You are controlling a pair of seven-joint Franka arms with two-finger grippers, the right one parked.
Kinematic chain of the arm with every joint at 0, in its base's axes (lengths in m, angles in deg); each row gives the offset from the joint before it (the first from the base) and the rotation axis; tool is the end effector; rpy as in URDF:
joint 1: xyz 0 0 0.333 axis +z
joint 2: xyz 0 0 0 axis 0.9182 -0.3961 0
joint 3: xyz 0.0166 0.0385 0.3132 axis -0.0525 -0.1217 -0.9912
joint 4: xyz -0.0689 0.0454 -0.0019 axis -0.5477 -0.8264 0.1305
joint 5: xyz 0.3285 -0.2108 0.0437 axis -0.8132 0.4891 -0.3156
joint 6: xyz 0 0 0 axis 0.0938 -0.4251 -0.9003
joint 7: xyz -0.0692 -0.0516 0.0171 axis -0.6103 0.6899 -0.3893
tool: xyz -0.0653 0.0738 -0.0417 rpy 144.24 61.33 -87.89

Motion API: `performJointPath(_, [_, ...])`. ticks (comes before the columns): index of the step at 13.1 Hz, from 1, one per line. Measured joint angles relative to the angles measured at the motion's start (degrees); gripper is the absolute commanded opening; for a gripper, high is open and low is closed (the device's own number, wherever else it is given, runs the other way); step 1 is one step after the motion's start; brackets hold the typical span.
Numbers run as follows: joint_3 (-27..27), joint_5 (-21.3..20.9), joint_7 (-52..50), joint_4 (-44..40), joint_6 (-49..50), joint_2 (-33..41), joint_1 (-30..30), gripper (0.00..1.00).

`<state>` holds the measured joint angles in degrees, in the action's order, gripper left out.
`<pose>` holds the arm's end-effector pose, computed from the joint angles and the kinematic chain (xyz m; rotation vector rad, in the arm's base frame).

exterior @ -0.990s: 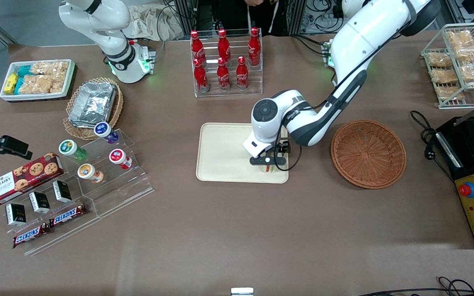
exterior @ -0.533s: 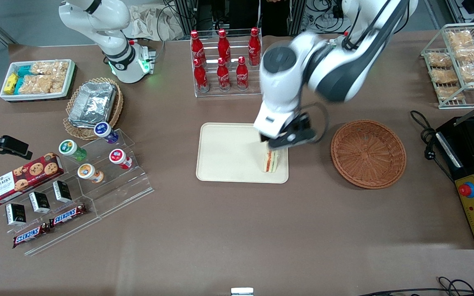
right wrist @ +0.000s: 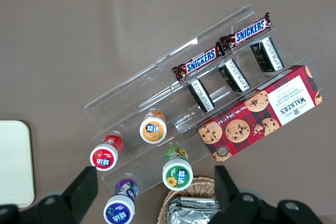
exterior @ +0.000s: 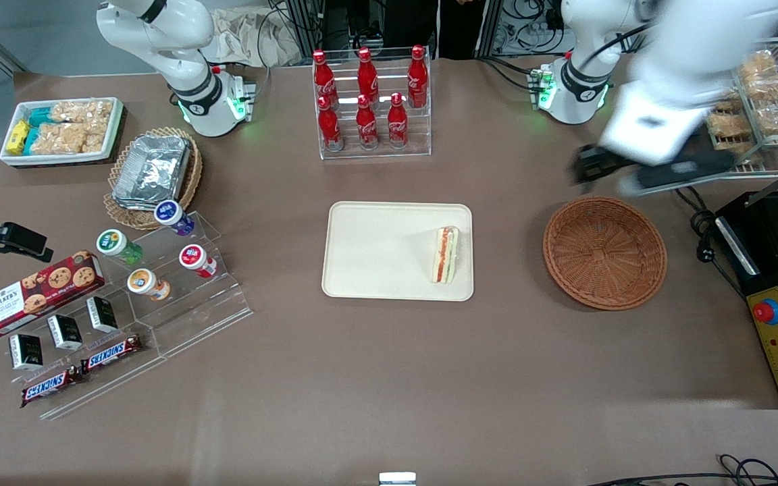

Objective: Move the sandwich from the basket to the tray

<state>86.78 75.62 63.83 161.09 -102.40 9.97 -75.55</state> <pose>0.5155 -0.1392 0.6539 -3.0668 -0.1384 -0.0213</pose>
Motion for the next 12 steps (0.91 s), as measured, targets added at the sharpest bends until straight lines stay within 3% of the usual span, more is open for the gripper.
performJointPath(3, [-8.6,2.1,17.4,0.3,2.3,2.3,0.3,1.00])
performJointPath(12, [-8.3,2.3,18.1,0.5,1.8,0.6,-0.1,1.00])
